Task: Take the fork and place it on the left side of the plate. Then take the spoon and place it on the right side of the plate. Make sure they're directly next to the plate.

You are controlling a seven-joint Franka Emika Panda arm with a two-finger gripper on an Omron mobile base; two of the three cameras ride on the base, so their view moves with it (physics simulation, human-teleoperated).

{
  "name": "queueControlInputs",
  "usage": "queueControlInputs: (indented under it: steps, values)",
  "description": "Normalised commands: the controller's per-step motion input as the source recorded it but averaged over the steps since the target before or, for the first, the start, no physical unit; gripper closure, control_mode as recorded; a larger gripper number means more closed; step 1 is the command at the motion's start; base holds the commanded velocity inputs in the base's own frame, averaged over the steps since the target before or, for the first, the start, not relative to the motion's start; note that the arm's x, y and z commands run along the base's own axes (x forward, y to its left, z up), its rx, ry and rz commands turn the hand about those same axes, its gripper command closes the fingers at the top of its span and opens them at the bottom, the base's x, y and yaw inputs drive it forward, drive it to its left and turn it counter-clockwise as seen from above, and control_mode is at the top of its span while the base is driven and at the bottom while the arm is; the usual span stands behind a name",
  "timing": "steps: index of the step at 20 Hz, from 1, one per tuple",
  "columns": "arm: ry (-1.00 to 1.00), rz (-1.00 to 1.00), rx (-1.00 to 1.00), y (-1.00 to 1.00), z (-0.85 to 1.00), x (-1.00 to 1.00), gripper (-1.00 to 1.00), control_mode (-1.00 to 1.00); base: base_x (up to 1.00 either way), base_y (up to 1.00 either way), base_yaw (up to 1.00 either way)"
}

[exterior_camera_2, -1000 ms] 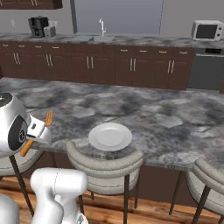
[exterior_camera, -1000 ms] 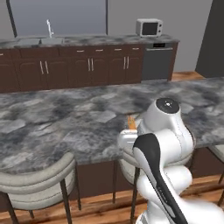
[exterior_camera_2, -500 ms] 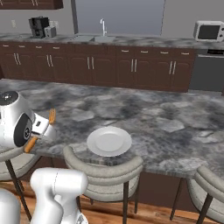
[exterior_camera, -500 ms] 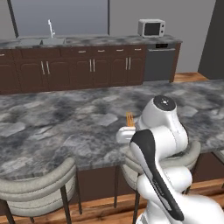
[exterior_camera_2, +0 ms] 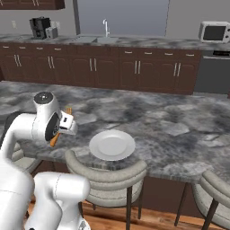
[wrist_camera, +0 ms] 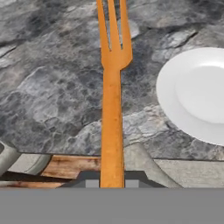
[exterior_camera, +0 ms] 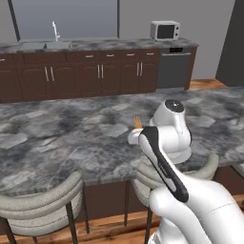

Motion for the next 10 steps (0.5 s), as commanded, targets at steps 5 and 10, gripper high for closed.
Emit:
queueControlInputs:
  steps: [5, 10]
  values:
    - [0.00, 0.04, -0.02, -0.01, -0.50, 0.29, 1.00, -1.00, 0.00, 0.00, 0.00]
    - [0.00, 0.00, -0.05, 0.00, -0.34, 0.16, 1.00, -1.00, 0.00, 0.00, 0.00]
